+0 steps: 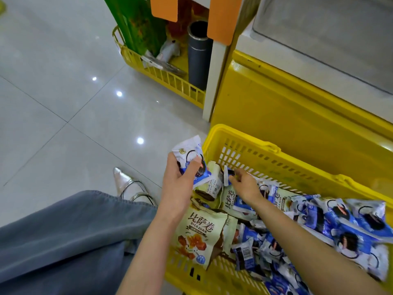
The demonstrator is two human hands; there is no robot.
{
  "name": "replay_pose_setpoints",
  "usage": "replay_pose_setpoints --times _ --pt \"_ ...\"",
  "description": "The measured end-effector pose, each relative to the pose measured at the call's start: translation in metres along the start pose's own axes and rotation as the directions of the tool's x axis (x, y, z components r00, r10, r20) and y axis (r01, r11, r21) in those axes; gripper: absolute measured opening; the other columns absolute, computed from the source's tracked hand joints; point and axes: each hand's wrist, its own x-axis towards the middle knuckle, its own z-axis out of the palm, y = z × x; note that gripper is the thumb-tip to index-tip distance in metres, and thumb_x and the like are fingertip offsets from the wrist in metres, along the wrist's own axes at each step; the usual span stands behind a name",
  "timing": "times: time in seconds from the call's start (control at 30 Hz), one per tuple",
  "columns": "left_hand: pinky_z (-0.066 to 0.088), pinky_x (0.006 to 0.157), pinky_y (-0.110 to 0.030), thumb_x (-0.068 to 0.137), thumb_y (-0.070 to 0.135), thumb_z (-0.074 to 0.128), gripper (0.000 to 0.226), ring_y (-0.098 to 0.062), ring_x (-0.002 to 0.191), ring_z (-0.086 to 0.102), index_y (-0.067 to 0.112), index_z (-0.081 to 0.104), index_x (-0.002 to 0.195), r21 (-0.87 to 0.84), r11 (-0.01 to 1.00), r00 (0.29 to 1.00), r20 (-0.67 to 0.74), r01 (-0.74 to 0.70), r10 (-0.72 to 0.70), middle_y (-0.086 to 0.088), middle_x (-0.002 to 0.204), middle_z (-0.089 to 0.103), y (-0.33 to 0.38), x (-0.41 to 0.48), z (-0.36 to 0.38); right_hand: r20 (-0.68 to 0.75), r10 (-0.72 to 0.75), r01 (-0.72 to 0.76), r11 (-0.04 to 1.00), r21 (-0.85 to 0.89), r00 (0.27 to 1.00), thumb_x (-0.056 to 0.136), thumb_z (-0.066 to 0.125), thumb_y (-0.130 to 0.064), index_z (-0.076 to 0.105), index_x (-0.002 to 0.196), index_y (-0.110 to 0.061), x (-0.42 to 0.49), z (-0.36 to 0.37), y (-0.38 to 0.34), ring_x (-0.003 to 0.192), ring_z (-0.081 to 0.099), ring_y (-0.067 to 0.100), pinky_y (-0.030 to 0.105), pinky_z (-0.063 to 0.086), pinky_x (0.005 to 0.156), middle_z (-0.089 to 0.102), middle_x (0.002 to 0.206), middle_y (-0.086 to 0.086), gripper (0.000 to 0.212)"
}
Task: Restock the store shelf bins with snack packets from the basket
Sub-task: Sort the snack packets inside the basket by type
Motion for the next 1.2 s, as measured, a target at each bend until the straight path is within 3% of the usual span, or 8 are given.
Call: replay_pose_setpoints --times 0.17,0.33,0.43,0.7,0.83,0.97,1.07,1.2 --pt "0.045 0.062 -0.004 0.091 0.022 0.056 0.017 0.007 0.084 0.064 0.032 0.055 0.104 0.031 0.999 1.000 -0.006 0.020 -0.020 0.021 0.090 0.069 -0.007 0.002 -0.001 0.009 0.050 -0.051 0.998 0.038 0.999 0.093 0.056 -0.023 0.031 0.142 -0.010 0.021 0.023 0.012 0.133 0.038 0.030 0.035 0.035 0.104 0.037 0.147 0.011 0.057" --pt "0.045 0.061 -0.004 0.090 0.022 0.056 0.016 0.007 0.083 0.064 0.034 0.055 0.101 0.033 0.999 1.000 -0.006 0.030 -0.030 0.022 0.088 0.069 -0.009 0.004 -0.003 -0.032 0.108 -0.109 0.994 -0.031 0.994 0.096 0.048 -0.013 0.038 0.136 -0.004 0.032 0.025 0.016 0.098 0.057 0.034 0.035 0.043 0.073 0.055 0.126 0.022 0.042" --pt "0.045 0.060 -0.004 0.091 0.022 0.056 0.015 0.007 0.082 0.064 0.032 0.054 0.101 0.049 0.998 1.000 0.015 0.025 -0.026 0.020 0.088 0.069 -0.008 0.003 -0.003 -0.096 0.004 -0.010 0.998 -0.059 0.995 0.099 0.041 -0.011 0.041 0.136 -0.003 0.020 0.016 0.011 0.068 0.053 0.024 0.028 0.036 0.057 0.063 0.110 0.024 0.038" --pt "0.042 0.060 -0.001 0.092 0.025 0.054 0.013 0.015 0.075 0.058 0.030 0.050 0.103 0.233 0.973 0.998 0.063 -0.005 -0.010 0.018 0.091 0.061 -0.009 -0.008 -0.001 -0.161 -0.325 0.329 0.944 0.000 0.932 0.098 0.045 -0.020 0.057 0.121 -0.008 -0.052 -0.056 -0.025 0.071 0.055 0.015 0.012 0.040 0.060 0.067 0.101 0.013 0.029" --pt "0.042 0.062 -0.003 0.093 0.023 0.052 0.014 0.005 0.077 0.058 0.021 0.048 0.107 0.289 0.956 0.997 0.064 -0.054 0.037 0.014 0.091 0.062 -0.006 -0.017 0.004 0.049 -0.297 0.272 0.921 0.279 0.954 0.096 0.042 -0.031 0.059 0.092 0.004 -0.089 -0.085 -0.060 0.076 0.051 0.036 0.048 0.043 0.084 0.056 0.081 0.025 0.039" --pt "0.047 0.071 -0.006 0.090 0.037 0.051 0.030 -0.001 0.096 0.063 0.027 0.053 0.118 0.055 0.997 0.956 0.286 0.050 -0.064 0.015 0.105 0.065 0.004 -0.028 0.009 0.062 -0.364 0.324 0.885 0.335 0.929 0.090 0.058 -0.023 0.063 0.076 -0.020 -0.104 -0.085 -0.095 0.063 0.055 -0.001 0.013 0.044 0.064 0.061 0.069 -0.010 0.015" --pt "0.048 0.082 -0.010 0.080 0.049 0.057 0.048 0.006 0.106 0.058 0.034 0.049 0.126 0.069 0.997 0.910 0.410 0.027 -0.053 0.017 0.117 0.063 0.007 -0.034 0.010 0.010 -0.345 0.311 0.858 0.409 0.939 0.086 0.064 -0.013 0.060 0.079 -0.012 -0.106 -0.077 -0.108 0.055 0.057 0.001 0.012 0.045 0.052 0.064 0.072 0.004 0.009" --pt "0.047 0.067 -0.006 0.079 0.028 0.071 0.038 0.006 0.089 0.063 0.037 0.051 0.110 0.167 0.986 0.926 0.368 0.025 -0.086 0.017 0.102 0.066 0.004 -0.032 0.007 0.005 -0.327 0.278 0.812 0.513 0.945 0.094 0.052 -0.019 0.061 0.087 -0.012 -0.102 -0.073 -0.102 0.067 0.063 0.000 0.012 0.050 0.060 0.065 0.080 0.000 0.013"
